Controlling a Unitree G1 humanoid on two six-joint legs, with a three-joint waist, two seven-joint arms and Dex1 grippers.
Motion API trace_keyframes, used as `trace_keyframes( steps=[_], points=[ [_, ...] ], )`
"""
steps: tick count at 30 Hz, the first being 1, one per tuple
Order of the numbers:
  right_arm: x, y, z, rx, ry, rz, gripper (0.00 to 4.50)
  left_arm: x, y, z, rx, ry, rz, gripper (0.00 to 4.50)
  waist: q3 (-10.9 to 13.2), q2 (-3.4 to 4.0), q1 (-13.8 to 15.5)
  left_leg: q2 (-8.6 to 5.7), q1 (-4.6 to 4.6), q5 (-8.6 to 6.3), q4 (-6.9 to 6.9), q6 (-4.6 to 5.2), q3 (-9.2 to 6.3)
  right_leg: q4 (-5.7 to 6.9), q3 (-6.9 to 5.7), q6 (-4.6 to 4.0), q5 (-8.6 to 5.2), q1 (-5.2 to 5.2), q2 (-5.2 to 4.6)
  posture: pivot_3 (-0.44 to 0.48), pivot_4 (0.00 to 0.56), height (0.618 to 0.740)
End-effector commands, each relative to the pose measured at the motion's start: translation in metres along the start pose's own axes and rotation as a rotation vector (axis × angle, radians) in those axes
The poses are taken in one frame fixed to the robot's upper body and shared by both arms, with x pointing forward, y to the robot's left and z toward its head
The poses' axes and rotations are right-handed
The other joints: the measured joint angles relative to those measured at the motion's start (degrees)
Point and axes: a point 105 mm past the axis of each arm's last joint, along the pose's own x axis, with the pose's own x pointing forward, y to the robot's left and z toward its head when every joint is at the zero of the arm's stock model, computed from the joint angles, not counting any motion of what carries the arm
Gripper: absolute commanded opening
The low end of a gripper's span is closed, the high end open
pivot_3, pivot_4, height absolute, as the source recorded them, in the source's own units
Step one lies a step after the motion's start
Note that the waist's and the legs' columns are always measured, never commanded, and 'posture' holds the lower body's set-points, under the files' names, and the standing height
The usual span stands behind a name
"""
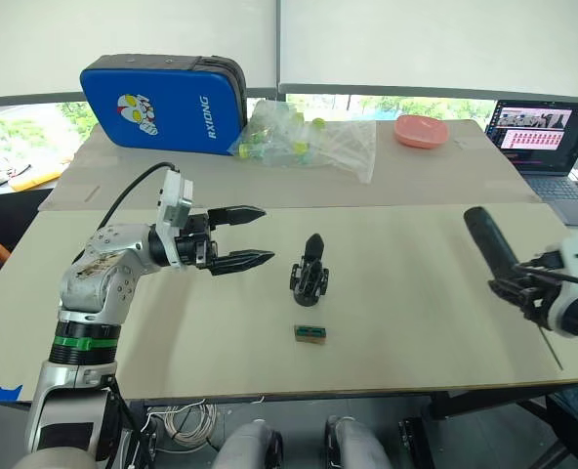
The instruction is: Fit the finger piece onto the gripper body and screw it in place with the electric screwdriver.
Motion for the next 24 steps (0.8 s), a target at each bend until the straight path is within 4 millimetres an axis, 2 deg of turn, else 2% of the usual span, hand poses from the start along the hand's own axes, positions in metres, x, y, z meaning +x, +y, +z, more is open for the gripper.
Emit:
trace_keyframes(
  steps=[1,6,11,13,16,19,22,24],
  points=[
    [0.005,-0.007,0.009,-0.031,-0.042,-0.060,1.96,-0.003,0.001,-0.001,0.030,0.012,0.012,4.50,0.0,0.00,0.1,-0.01,-0.06,0.06,0.03,-0.05,0.00,-0.02,0.00,-0.01,0.00,-0.02,0.00,0.000,0.150,0.740],
    [0.023,0.004,-0.014,-0.148,0.056,0.039,1.96,-0.011,0.005,-0.002,0.042,0.013,0.025,4.50,0.0,0.00,0.1,-0.03,-0.08,0.11,0.01,-0.08,0.02,-0.10,0.00,0.06,0.03,-0.03,0.04,0.000,0.150,0.740],
    [0.035,0.003,-0.009,-0.122,0.047,0.047,1.96,-0.021,0.009,-0.002,0.047,0.004,0.040,4.50,0.0,-0.04,-0.7,-0.01,-0.03,0.11,0.02,-0.08,0.03,-0.10,0.01,0.07,0.03,0.00,0.08,0.000,0.150,0.740],
    [0.037,0.009,-0.006,-0.084,0.036,0.075,1.96,-0.024,0.007,-0.003,0.045,0.009,0.040,4.50,0.0,-0.08,-0.9,0.00,-0.03,0.09,0.04,-0.03,0.03,-0.10,0.02,0.01,0.05,0.01,0.06,0.000,0.150,0.740],
    [0.034,0.023,-0.006,-0.069,0.038,0.133,3.45,-0.027,0.007,-0.002,0.041,0.010,0.057,4.50,0.0,-0.08,-1.0,0.03,0.01,-0.01,0.03,0.14,0.03,-0.07,0.02,0.06,0.13,0.01,0.06,0.000,0.150,0.740],
    [0.026,0.036,0.002,-0.092,0.027,0.170,4.36,-0.033,0.006,0.000,0.038,0.011,0.076,4.50,0.0,-0.07,-1.1,0.07,0.01,-0.01,0.01,0.13,0.02,-0.01,0.01,0.06,0.14,-0.03,0.07,0.000,0.150,0.740],
    [0.014,0.043,0.017,-0.132,0.007,0.181,4.44,-0.043,0.004,0.000,0.039,0.030,0.087,4.50,0.0,-0.07,-1.1,0.09,0.02,0.01,-0.04,0.08,0.02,0.03,0.00,0.05,0.14,-0.10,0.06,0.000,0.150,0.740],
    [0.000,0.039,0.034,-0.156,-0.005,0.186,4.44,-0.043,0.004,0.003,0.049,0.041,0.089,4.50,0.1,-0.05,-1.0,0.09,0.00,0.00,-0.05,0.06,0.02,0.03,0.00,0.04,0.14,-0.11,0.06,0.000,0.150,0.740]
  ],
)
